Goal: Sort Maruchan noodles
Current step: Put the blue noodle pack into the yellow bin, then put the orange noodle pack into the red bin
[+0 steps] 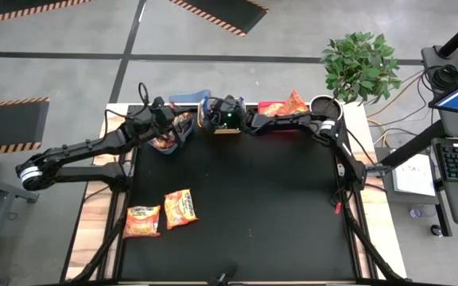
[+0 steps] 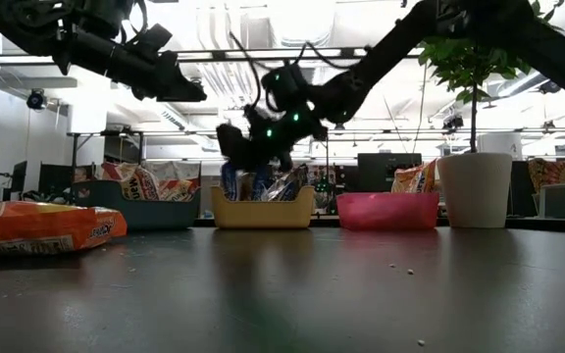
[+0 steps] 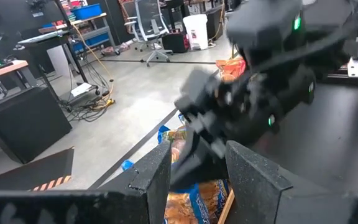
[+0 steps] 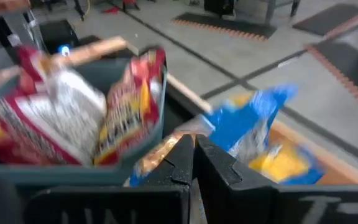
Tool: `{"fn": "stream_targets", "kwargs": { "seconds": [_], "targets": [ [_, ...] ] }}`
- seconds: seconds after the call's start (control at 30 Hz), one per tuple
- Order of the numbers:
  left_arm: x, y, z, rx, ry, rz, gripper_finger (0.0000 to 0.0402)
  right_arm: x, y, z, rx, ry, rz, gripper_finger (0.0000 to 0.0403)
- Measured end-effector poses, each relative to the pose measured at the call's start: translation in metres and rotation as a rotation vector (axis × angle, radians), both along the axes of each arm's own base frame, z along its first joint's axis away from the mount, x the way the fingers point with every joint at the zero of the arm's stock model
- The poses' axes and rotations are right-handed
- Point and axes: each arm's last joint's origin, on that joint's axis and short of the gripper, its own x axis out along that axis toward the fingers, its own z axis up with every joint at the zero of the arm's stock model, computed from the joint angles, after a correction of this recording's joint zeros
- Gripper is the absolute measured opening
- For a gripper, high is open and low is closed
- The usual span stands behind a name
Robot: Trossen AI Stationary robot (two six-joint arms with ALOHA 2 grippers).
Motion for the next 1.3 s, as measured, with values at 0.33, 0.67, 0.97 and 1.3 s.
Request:
{"fn": "stream_targets", "kwargs": {
  "seconds": [0.33,0.67,0.97,1.3],
  "targets": [
    [0.000,0.000,-0.001,-0.005,0.006,-0.002,0.0137,-0.003,0.004,0.009,0.016,0.013,0.002,0.0008],
    [0.001,-0.003,-0.001,-0.033,-0.006,-0.011,0.0137,-0.033,0.053,0.078,-0.031,0.128,0.128,0.0008],
    [0.014,-0.028,-0.003,-0.117,-0.029,-0.131,0.0137,-0.085,0.119,0.081,-0.042,0.142,0.229,0.0008],
    [0.027,-0.080,-0.008,-0.227,0.002,-0.374,0.0137,-0.132,0.159,0.044,-0.072,0.080,0.294,0.0009]
  ]
}}
